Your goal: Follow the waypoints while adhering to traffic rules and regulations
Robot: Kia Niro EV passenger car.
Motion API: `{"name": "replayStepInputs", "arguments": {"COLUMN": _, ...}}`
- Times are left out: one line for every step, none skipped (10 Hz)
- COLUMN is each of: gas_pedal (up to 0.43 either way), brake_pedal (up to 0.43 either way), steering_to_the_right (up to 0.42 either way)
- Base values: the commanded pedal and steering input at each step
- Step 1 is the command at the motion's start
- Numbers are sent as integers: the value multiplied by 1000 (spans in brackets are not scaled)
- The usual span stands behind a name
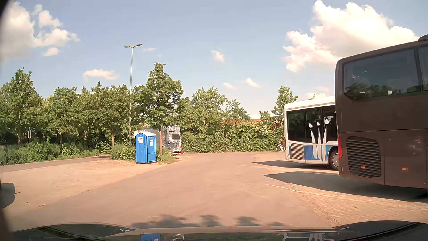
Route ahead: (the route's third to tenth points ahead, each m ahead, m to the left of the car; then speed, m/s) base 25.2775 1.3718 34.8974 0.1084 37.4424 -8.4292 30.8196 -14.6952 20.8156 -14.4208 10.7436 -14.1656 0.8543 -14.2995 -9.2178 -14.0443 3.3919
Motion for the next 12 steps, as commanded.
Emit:
{"name": "replayStepInputs", "arguments": {"gas_pedal": 28, "brake_pedal": 12, "steering_to_the_right": 9}}
{"name": "replayStepInputs", "arguments": {"gas_pedal": 28, "brake_pedal": 12, "steering_to_the_right": 14}}
{"name": "replayStepInputs", "arguments": {"gas_pedal": 28, "brake_pedal": 12, "steering_to_the_right": 16}}
{"name": "replayStepInputs", "arguments": {"gas_pedal": 28, "brake_pedal": 12, "steering_to_the_right": 17}}
{"name": "replayStepInputs", "arguments": {"gas_pedal": 28, "brake_pedal": 12, "steering_to_the_right": 18}}
{"name": "replayStepInputs", "arguments": {"gas_pedal": 28, "brake_pedal": 12, "steering_to_the_right": 18}}
{"name": "replayStepInputs", "arguments": {"gas_pedal": 28, "brake_pedal": 12, "steering_to_the_right": 17}}
{"name": "replayStepInputs", "arguments": {"gas_pedal": 28, "brake_pedal": 12, "steering_to_the_right": 17}}
{"name": "replayStepInputs", "arguments": {"gas_pedal": 28, "brake_pedal": 12, "steering_to_the_right": 15}}
{"name": "replayStepInputs", "arguments": {"gas_pedal": 28, "brake_pedal": 12, "steering_to_the_right": 14}}
{"name": "replayStepInputs", "arguments": {"gas_pedal": 28, "brake_pedal": 12, "steering_to_the_right": 14}}
{"name": "replayStepInputs", "arguments": {"gas_pedal": 28, "brake_pedal": 12, "steering_to_the_right": 15}}
